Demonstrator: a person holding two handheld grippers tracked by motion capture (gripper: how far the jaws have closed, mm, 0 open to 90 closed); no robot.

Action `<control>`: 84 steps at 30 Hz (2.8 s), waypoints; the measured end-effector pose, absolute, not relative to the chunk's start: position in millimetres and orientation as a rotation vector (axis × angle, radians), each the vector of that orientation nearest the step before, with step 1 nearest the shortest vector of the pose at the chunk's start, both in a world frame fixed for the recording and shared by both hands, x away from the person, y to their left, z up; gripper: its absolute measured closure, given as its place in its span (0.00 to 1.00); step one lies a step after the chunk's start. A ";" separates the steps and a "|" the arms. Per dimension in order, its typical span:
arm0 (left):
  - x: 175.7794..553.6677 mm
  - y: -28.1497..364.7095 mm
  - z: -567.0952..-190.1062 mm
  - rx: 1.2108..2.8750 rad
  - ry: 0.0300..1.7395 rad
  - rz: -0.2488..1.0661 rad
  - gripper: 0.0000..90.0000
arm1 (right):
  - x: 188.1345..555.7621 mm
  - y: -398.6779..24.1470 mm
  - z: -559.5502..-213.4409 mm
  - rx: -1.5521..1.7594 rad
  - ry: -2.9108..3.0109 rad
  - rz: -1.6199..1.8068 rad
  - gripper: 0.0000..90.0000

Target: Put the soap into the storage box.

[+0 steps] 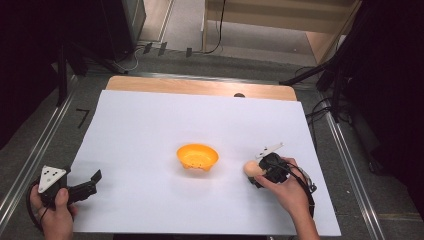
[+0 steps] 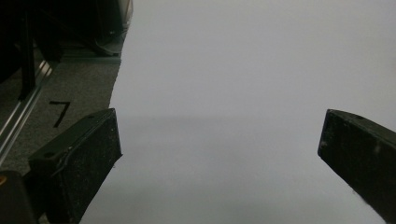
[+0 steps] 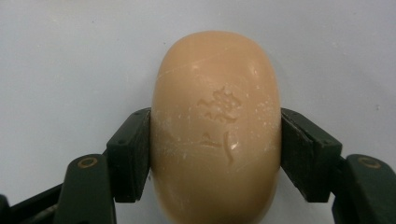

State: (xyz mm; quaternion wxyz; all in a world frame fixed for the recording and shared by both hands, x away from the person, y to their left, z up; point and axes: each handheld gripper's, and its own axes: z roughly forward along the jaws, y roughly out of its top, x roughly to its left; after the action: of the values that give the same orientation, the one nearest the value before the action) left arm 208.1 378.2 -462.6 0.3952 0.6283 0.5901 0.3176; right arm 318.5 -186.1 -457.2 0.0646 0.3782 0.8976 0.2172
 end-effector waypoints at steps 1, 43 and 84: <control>208.0 378.4 -462.6 1.593 1.497 0.805 0.00 | 318.5 -186.1 -457.2 1.142 2.709 0.656 0.37; 207.9 379.6 -462.5 1.587 1.496 0.793 0.00 | 344.5 -129.9 -385.5 0.681 2.789 0.813 0.37; 208.1 380.4 -462.6 1.580 1.496 0.785 0.00 | 365.1 -25.4 -385.5 0.219 2.950 0.781 0.37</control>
State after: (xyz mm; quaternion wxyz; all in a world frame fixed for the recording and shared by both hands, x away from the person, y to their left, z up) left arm 208.1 380.4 -462.6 0.4027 0.6252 0.5920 0.3108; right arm 365.1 -25.4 -385.5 0.0411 0.0716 0.9634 0.2551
